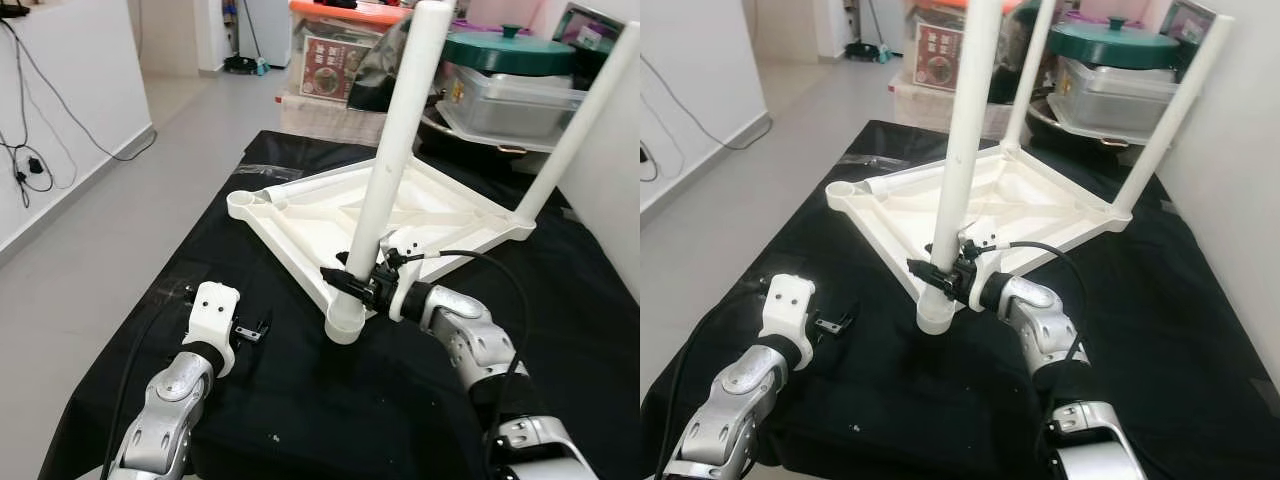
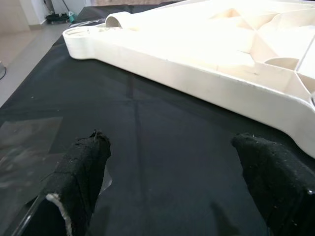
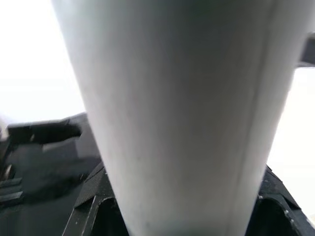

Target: Building children table

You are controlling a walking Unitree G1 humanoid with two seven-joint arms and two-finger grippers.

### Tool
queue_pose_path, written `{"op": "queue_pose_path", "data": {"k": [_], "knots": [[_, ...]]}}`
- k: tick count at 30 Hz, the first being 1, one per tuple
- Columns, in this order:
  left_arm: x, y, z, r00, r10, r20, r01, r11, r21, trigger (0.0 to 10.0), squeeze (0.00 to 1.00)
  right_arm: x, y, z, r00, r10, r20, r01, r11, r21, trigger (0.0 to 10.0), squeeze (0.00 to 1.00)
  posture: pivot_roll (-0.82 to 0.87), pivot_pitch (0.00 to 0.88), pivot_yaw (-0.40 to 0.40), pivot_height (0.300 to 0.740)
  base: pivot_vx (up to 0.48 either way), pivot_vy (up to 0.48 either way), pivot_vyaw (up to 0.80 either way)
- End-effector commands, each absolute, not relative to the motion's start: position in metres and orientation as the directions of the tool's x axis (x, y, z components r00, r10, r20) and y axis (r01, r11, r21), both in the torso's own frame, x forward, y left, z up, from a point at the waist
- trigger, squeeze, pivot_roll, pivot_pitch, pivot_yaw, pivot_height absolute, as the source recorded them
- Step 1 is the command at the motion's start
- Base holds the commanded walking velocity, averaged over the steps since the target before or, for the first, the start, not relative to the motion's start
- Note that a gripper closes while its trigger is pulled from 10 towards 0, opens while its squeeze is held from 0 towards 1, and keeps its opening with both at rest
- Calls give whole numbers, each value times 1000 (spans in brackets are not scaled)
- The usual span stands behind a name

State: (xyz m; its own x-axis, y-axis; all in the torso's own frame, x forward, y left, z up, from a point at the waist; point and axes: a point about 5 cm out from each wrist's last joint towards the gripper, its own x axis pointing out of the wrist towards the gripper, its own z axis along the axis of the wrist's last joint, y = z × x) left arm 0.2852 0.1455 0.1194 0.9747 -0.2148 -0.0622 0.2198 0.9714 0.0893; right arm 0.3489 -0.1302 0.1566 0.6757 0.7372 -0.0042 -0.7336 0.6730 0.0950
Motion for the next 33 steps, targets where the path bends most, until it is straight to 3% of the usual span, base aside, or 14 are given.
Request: {"op": "queue_pose_path", "data": {"k": [1,6,7,8,11,16,17,22,23,25,26,28,29,33], "knots": [[284,145,117,975,-213,-67,219,972,90,10000,0,351,-139,162,729,682,61,-683,719,129,0,0,82,0,-124,740,0,0,0],[283,144,116,973,-218,-71,224,971,87,10000,0,359,-175,154,955,293,55,-298,936,186,0,0,70,0,-119,740,0,0,0],[283,144,115,973,-219,-73,225,970,87,10000,0,356,-201,145,999,37,-15,-34,987,157,0,0,65,0,-116,740,0,0,0],[283,144,115,973,-219,-73,225,970,87,10000,0,356,-201,145,999,37,-15,-34,987,157,0,0,65,0,-116,740,0,0,0],[281,144,114,972,-223,-79,230,969,86,10000,0,329,-252,128,892,-441,-96,448,892,61,0,0,49,0,-102,740,0,0,0],[281,143,113,969,-233,-85,240,967,86,10000,0,314,-244,126,880,-462,-109,467,884,21,0,0,39,0,-94,740,0,0,0],[281,142,112,967,-240,-87,247,965,87,10000,0,313,-222,122,919,-362,-156,370,929,23,10000,0,36,0,-92,740,0,0,0],[281,142,112,967,-241,-87,249,965,89,10000,0,312,-195,130,963,-250,-104,259,962,82,10000,0,38,0,-92,740,0,0,0],[281,142,113,968,-238,-85,246,965,91,10000,0,314,-188,137,976,-209,-56,215,969,119,10000,1000,40,0,-95,740,0,0,0],[282,143,113,968,-235,-83,243,966,92,10000,0,318,-187,141,983,-180,-47,184,975,121,10000,1000,50,0,-103,740,0,0,0],[283,144,114,970,-231,-80,238,967,92,10000,0,327,-188,151,990,-138,-28,140,985,103,10000,769,50,0,-104,740,0,0,0],[283,145,114,970,-229,-79,236,967,92,10000,0,330,-189,157,992,-123,-17,124,988,92,10000,769,50,0,-104,740,0,0,0],[283,145,114,971,-228,-77,235,968,93,10000,0,337,-194,165,996,-86,-5,87,994,69,10000,0,48,0,-105,740,0,0,0],[283,144,114,970,-231,-74,237,967,93,10000,0,347,-205,186,997,65,35,-68,991,119,10000,0,50,0,-105,740,0,0,0]]}}
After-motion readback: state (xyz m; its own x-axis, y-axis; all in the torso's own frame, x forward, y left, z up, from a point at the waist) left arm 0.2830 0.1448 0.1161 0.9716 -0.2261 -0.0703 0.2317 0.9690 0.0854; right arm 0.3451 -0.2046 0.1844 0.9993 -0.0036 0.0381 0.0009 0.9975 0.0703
